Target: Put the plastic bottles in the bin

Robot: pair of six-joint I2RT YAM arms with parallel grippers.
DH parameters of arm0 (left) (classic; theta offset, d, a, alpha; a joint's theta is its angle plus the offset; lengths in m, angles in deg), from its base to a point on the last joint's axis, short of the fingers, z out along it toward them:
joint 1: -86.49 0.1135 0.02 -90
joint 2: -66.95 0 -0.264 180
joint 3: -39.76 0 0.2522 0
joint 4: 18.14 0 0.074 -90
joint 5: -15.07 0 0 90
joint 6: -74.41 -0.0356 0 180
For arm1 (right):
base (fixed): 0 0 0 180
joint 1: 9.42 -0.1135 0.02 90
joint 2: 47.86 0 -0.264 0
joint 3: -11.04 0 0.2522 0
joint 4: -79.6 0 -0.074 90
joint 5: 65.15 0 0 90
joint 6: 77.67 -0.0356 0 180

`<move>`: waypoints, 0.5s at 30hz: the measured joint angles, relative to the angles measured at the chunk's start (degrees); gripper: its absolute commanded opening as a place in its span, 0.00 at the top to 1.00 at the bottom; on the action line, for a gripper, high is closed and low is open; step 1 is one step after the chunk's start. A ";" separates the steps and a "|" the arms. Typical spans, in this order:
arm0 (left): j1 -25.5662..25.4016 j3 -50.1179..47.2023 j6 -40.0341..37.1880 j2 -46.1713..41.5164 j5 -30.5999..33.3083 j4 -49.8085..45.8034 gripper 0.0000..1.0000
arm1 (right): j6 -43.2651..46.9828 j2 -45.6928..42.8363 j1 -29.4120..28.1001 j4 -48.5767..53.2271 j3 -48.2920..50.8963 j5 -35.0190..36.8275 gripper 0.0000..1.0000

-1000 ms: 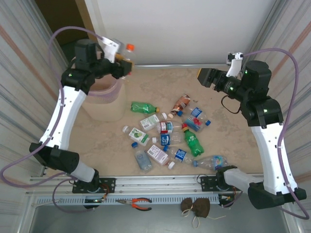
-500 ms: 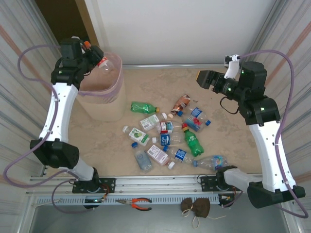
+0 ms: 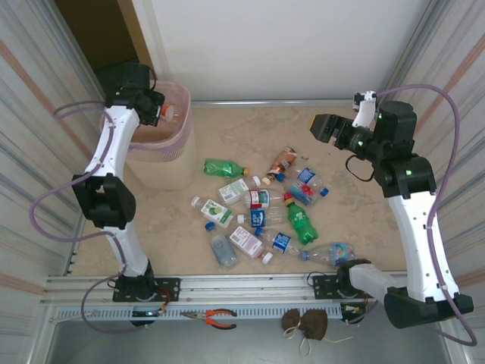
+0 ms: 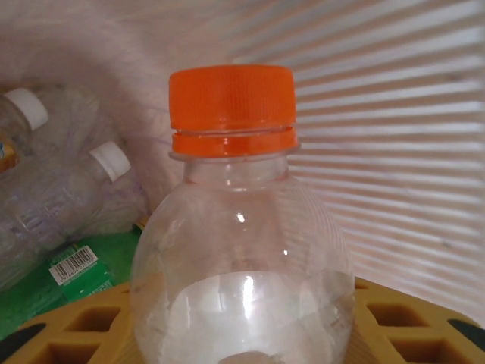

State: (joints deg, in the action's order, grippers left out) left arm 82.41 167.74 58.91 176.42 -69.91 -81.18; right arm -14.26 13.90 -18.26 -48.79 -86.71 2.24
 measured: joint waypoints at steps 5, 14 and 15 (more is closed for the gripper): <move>0.26 0.00 3.74 2.64 0.20 -0.68 0.53 | -0.02 -0.42 0.74 -0.04 1.05 -0.22 0.22; 0.63 -1.51 7.02 6.97 0.15 0.20 0.51 | -0.02 -0.52 1.49 -0.07 3.45 -1.27 0.22; 0.59 -1.75 7.17 7.21 0.11 0.31 0.50 | -0.02 -0.48 1.49 -0.07 3.65 -1.46 0.22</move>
State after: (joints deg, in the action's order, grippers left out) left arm 83.00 165.99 66.08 183.63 -69.80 -80.87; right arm -14.28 13.42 -16.77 -48.86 -83.06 0.78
